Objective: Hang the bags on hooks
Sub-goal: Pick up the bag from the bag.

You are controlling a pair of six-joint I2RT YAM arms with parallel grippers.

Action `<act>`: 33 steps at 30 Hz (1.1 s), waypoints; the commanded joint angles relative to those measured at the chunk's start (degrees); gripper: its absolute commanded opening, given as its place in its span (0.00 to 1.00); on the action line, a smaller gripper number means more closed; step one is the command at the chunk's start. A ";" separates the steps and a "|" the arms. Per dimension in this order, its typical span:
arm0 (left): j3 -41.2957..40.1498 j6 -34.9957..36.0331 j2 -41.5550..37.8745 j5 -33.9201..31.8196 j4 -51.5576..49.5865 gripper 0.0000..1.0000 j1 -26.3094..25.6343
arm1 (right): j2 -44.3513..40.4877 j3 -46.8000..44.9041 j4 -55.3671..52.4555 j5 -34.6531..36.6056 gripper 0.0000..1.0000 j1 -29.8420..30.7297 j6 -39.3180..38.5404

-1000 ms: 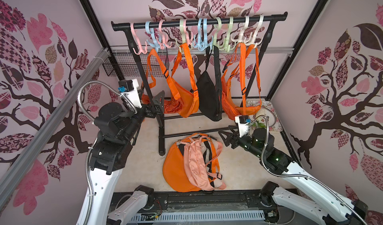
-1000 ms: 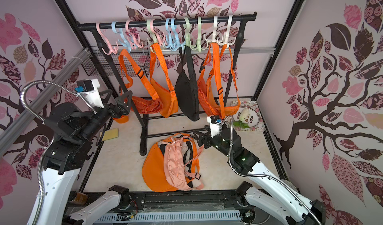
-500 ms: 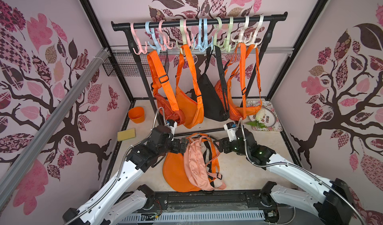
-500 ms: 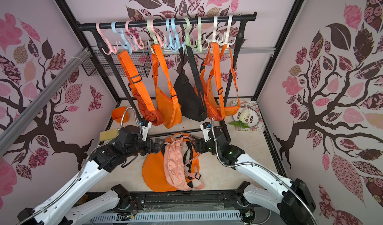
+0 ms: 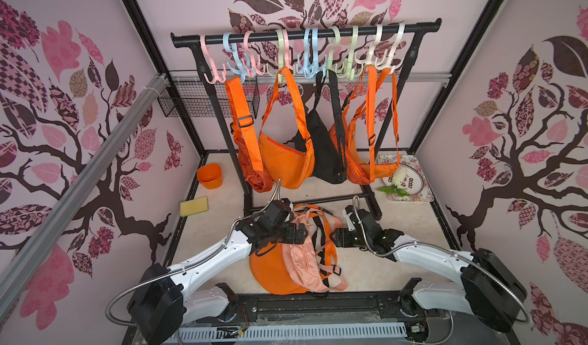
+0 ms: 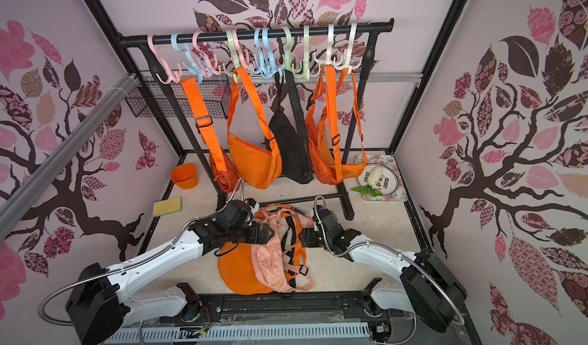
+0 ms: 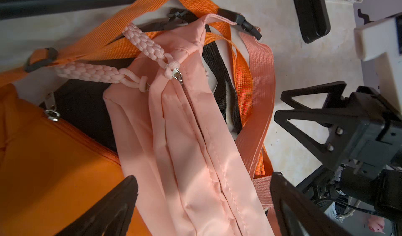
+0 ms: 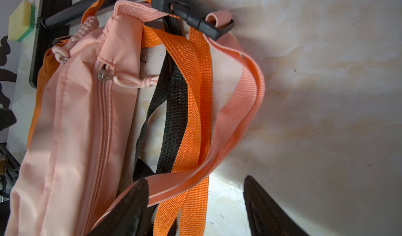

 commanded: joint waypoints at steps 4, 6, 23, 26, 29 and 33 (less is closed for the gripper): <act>-3.30 -1.79 2.29 -3.80 4.08 0.91 -0.12 | 8.75 5.25 1.24 6.27 0.58 -0.17 0.35; -4.02 -2.03 3.15 -4.30 4.74 0.86 -0.08 | 11.30 6.09 1.20 7.34 0.46 -0.17 0.29; -10.85 0.50 -12.61 -5.27 14.98 0.00 -0.97 | -8.25 23.91 -24.61 29.34 0.00 4.06 -15.50; -12.44 2.98 -21.01 -6.10 17.34 0.00 -2.46 | -11.15 29.19 -27.37 35.78 0.00 4.09 -21.17; -12.99 4.84 -27.21 -7.23 19.18 0.00 -4.30 | -13.46 33.93 -26.09 40.42 0.00 4.11 -27.28; -11.29 7.11 -31.28 -9.63 19.68 0.00 -7.73 | -14.76 39.61 -21.10 45.36 0.00 4.09 -35.45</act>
